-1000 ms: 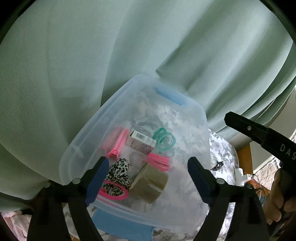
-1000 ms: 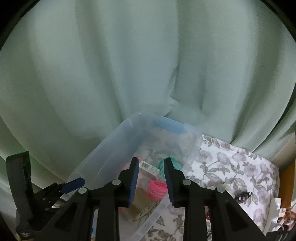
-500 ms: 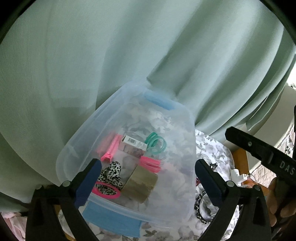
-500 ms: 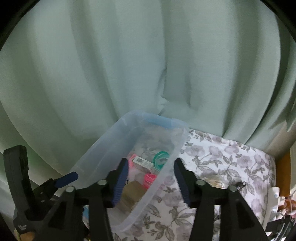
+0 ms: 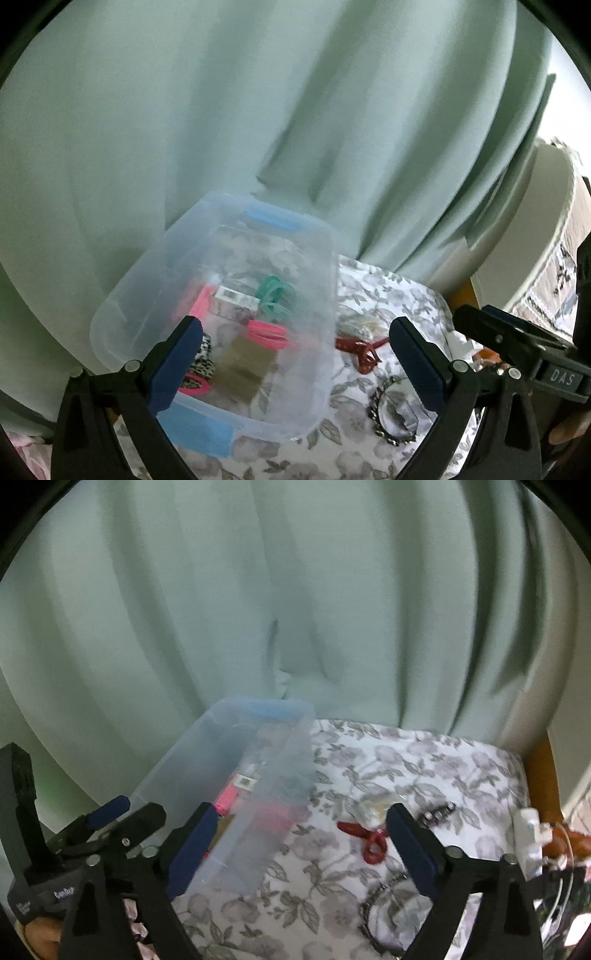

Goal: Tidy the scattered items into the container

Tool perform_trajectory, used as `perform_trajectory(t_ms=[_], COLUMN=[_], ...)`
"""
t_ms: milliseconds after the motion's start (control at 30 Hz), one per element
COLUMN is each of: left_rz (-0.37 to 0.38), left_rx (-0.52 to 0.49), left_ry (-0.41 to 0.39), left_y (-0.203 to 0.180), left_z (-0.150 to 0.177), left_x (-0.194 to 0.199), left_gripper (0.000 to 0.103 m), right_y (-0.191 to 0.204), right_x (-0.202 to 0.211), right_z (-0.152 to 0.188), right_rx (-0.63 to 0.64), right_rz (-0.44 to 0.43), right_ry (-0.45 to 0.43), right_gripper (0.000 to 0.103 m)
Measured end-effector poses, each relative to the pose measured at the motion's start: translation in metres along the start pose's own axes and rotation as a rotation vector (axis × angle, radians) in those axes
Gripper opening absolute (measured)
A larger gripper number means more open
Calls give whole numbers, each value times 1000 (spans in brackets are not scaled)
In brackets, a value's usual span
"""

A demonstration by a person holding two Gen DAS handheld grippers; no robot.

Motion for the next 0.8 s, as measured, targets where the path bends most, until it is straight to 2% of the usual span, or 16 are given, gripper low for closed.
perform_trajectory(t_ms=[67, 333, 500, 800], left_rz=[8, 46, 63, 159], left_rx=[-26, -115, -176, -252], left_ry=[4, 50, 103, 167], left_y=[-10, -58, -85, -131], left_z=[3, 24, 44, 74], left_x=[-1, -12, -27, -48], left_gripper=[101, 101, 101, 101], right_y=[-13, -72, -109, -158], right_x=[5, 29, 32, 35], right_z=[5, 32, 62, 107], right_rx=[-25, -145, -218, -345], right_rz=[7, 41, 72, 108], right_ry=[-5, -30, 1, 37], right_gripper=[103, 103, 103, 103])
Point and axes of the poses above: each gripper's, at about its wrist camera, not at the fingertips, and x roughly against the way its jaws point, y to its left, z to its underside, the point moved 10 cm from there along -x, roughly the way its jaws point, and after that the axes turned 7 degrees about y, right-handed, at the moved point
